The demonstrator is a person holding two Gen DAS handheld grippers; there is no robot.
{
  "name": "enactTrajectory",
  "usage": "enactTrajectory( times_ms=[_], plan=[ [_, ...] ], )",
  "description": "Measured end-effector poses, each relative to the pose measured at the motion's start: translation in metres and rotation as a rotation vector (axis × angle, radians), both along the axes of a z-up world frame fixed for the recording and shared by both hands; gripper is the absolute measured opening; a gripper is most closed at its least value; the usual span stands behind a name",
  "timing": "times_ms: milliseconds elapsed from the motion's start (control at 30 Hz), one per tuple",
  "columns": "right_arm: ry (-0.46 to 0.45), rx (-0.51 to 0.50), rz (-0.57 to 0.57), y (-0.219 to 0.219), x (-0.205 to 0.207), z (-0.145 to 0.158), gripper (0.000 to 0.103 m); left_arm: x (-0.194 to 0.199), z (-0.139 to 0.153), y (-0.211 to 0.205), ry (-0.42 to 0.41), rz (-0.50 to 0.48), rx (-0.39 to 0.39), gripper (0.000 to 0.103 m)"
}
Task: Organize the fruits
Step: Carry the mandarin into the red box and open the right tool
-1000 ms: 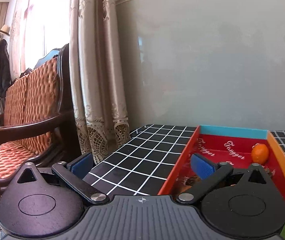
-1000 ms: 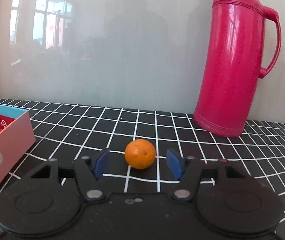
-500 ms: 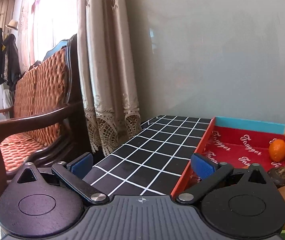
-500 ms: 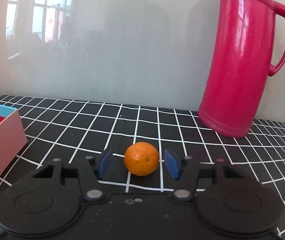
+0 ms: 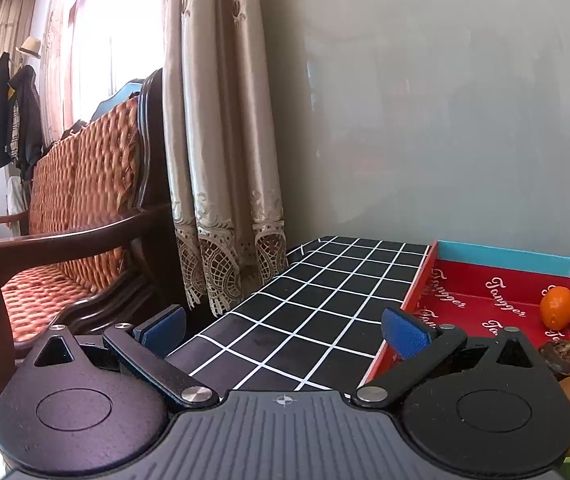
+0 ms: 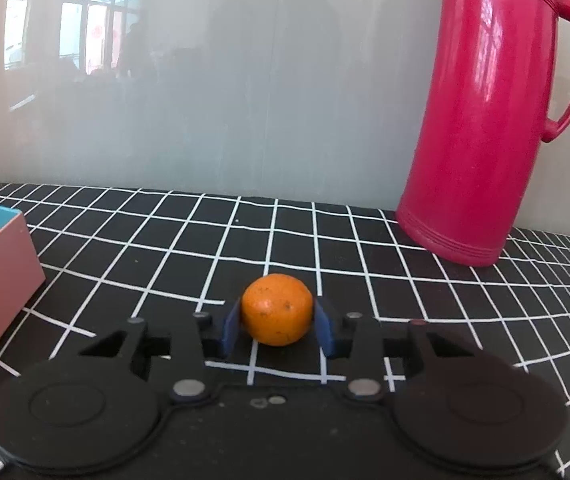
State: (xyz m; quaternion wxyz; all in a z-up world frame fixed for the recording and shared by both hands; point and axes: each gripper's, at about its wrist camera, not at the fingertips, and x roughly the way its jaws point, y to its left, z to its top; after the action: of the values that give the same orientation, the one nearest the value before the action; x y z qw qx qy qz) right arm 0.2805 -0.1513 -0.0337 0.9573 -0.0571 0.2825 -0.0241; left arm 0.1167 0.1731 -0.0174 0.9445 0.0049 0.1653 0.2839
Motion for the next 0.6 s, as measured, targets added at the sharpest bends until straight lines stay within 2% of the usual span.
enactTrajectory(
  times_ms=[367, 600],
  plan=[
    [-0.044, -0.003, 0.024, 0.013, -0.026, 0.028, 0.037, -0.012, 0.009, 0.003, -0.012, 0.002, -0.008, 0.103],
    [-0.081, -0.006, 0.078, 0.035, -0.055, 0.05, 0.037, -0.021, 0.015, 0.013, -0.002, 0.012, -0.017, 0.103]
  ],
)
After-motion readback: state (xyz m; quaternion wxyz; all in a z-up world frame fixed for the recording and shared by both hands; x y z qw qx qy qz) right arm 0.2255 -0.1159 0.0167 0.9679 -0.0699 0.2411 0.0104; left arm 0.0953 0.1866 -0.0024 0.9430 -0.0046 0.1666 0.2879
